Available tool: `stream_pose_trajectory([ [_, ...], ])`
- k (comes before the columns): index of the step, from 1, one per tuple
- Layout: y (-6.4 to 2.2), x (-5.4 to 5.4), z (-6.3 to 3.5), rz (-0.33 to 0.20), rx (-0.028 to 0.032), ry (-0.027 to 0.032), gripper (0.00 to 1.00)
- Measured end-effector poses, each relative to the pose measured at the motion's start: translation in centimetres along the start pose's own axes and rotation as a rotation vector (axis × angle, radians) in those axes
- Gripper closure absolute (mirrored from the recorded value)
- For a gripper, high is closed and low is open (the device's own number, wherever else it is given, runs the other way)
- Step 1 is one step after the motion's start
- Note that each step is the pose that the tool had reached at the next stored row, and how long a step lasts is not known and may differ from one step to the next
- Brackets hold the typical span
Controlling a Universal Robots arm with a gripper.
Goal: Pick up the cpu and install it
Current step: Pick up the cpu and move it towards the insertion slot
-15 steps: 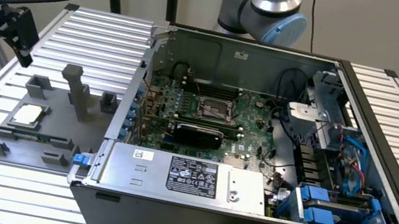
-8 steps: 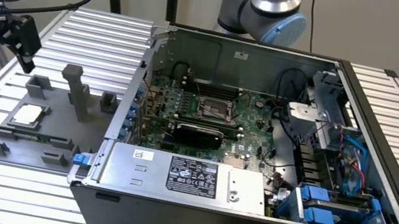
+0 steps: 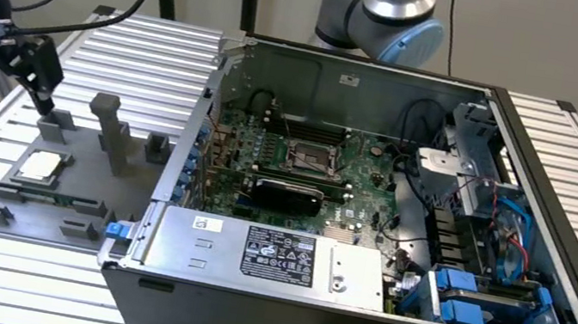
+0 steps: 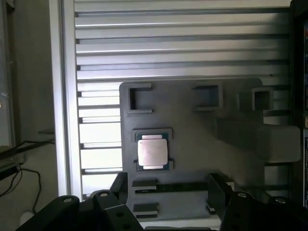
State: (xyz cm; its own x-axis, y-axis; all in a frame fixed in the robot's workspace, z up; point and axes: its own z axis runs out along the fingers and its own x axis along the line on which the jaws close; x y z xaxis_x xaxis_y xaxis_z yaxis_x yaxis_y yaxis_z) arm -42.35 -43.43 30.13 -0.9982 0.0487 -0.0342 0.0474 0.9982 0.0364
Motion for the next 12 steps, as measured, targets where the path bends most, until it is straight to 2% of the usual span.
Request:
stream_pose_trajectory([
  [12,-0.09,0.1,2.18,-0.001,0.0001,0.0017,0.23],
])
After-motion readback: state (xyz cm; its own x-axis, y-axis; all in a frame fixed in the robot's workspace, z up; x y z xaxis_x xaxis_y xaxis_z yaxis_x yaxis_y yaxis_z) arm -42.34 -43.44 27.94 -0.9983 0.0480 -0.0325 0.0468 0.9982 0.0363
